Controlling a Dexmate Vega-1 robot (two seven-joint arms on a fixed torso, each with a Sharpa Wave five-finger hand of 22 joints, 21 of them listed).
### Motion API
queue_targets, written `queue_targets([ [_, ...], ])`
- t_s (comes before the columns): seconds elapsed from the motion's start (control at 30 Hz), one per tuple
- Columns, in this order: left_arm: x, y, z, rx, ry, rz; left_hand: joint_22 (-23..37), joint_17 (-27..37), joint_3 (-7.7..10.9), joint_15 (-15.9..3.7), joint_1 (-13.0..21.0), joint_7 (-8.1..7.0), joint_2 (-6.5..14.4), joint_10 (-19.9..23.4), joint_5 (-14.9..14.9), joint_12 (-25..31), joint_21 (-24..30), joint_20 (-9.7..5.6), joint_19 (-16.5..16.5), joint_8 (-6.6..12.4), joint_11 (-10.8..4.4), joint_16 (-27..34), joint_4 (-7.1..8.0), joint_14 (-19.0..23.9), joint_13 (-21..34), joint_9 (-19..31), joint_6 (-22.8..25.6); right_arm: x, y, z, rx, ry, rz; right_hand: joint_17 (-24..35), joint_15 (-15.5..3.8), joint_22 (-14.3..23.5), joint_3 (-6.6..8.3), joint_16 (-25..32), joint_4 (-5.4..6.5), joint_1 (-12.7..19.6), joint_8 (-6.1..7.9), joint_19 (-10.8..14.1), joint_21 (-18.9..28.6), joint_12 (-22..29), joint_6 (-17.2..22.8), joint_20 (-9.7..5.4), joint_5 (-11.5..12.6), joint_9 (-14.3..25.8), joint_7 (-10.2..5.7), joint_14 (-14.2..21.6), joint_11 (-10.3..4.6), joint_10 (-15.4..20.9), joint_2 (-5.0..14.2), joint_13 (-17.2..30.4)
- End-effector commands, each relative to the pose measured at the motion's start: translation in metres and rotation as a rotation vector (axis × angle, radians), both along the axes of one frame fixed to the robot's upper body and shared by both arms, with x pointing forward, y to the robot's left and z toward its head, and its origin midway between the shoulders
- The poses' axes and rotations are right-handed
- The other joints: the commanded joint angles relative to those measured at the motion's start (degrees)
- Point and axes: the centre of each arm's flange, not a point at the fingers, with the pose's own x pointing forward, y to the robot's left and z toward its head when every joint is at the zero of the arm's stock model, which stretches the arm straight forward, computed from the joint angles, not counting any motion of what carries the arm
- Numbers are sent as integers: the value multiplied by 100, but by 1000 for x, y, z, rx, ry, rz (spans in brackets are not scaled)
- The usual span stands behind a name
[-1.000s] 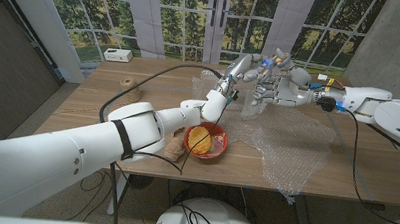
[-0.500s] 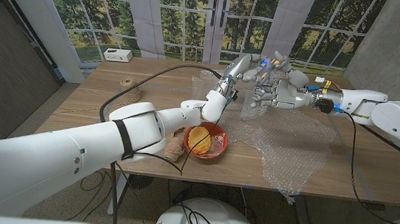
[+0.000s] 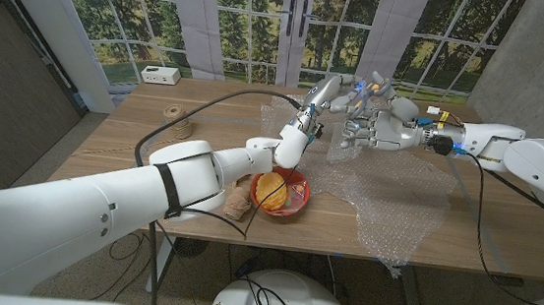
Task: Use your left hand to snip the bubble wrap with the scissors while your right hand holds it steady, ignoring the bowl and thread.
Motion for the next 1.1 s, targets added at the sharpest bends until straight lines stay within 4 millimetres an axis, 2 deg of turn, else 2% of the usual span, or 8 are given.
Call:
queue_targets([
  [0.03, -3, 0, -10, 26, -27, -9, -6, 11, -34, -7, 49, -45, 22, 43, 11, -22, 54, -259, -25, -18, -38, 56, -12, -20, 4, -15, 14, -9, -5, 18, -2, -71, -28, 0, -259, 6, -33, 0, 2, -57, 3, 28, -23, 0, -455, 45, -9, 20, 470, 0, -39, 18, -7, 17],
  [1.1, -8, -4, -13, 32, -50, -18, -121, -46, -155, -7, 102, -142, 19, 133, 26, -202, 189, -247, -98, -18, -34, 169, -2, -66, -39, -230, 43, -15, 16, 6, -26, 3, 67, -6, -247, 6, -26, 5, 0, -90, 9, 20, -48, -4, -465, 48, -7, 15, 471, 3, -18, 2, -7, 3],
])
